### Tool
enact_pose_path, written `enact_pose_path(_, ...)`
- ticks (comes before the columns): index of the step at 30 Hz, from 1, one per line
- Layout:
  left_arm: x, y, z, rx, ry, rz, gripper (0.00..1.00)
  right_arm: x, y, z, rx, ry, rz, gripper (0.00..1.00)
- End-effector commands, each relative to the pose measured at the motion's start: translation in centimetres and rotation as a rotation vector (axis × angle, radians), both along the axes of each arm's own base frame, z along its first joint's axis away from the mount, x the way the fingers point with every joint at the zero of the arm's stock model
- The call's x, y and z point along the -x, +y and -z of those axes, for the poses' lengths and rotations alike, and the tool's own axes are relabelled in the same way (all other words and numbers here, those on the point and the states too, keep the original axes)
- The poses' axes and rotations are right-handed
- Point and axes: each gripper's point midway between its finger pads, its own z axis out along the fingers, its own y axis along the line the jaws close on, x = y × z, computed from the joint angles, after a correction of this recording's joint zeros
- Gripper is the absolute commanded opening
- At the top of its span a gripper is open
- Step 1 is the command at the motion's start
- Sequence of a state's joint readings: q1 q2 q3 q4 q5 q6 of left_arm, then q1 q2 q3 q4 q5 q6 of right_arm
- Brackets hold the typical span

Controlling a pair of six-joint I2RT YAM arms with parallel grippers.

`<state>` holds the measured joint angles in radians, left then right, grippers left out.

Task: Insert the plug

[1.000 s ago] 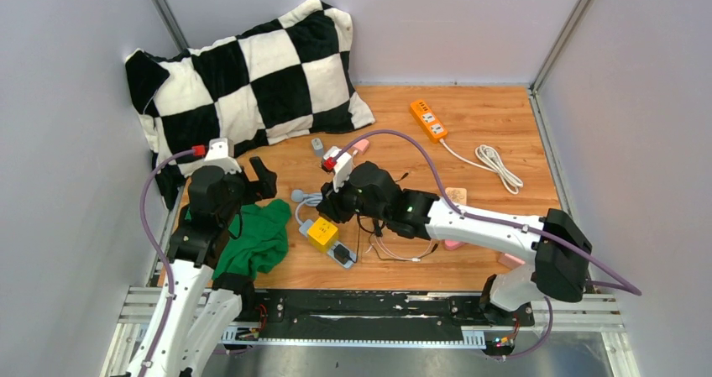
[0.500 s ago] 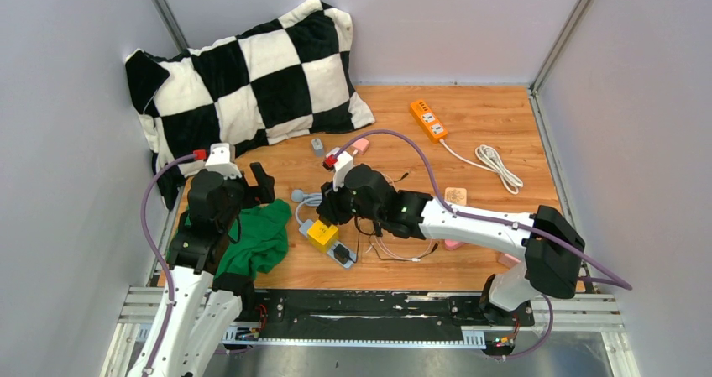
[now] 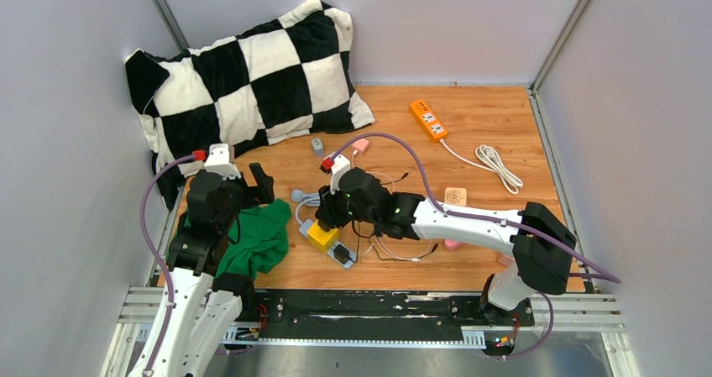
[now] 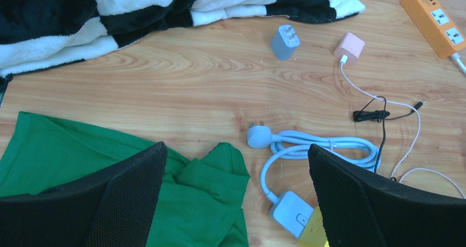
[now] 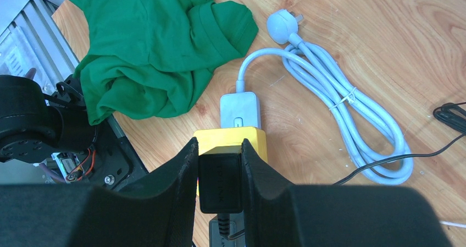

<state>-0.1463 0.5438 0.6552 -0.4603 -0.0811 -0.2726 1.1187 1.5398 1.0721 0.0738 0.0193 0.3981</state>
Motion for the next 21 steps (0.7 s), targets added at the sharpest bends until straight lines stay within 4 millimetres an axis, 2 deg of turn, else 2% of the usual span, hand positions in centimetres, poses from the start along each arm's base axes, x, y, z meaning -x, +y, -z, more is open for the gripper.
enact_pose_path(1, 0.26, 0.49, 0.51, -0.017, 0.012, -0.017, 1.0, 0.45, 0.31, 0.62, 0.015, 0.011, 0.004, 0.0)
enact_pose_path(14, 0.28, 0.55, 0.46, -0.019, 0.01, -0.018, 1.0, 0.27, 0.5, 1.62, 0.039, 0.018, 0.015, 0.0)
enact_pose_path(21, 0.31, 0.58, 0.45, -0.02, 0.01, -0.02, 1.0, 0.66, 1.02, 1.44, 0.032, 0.018, 0.004, 0.0)
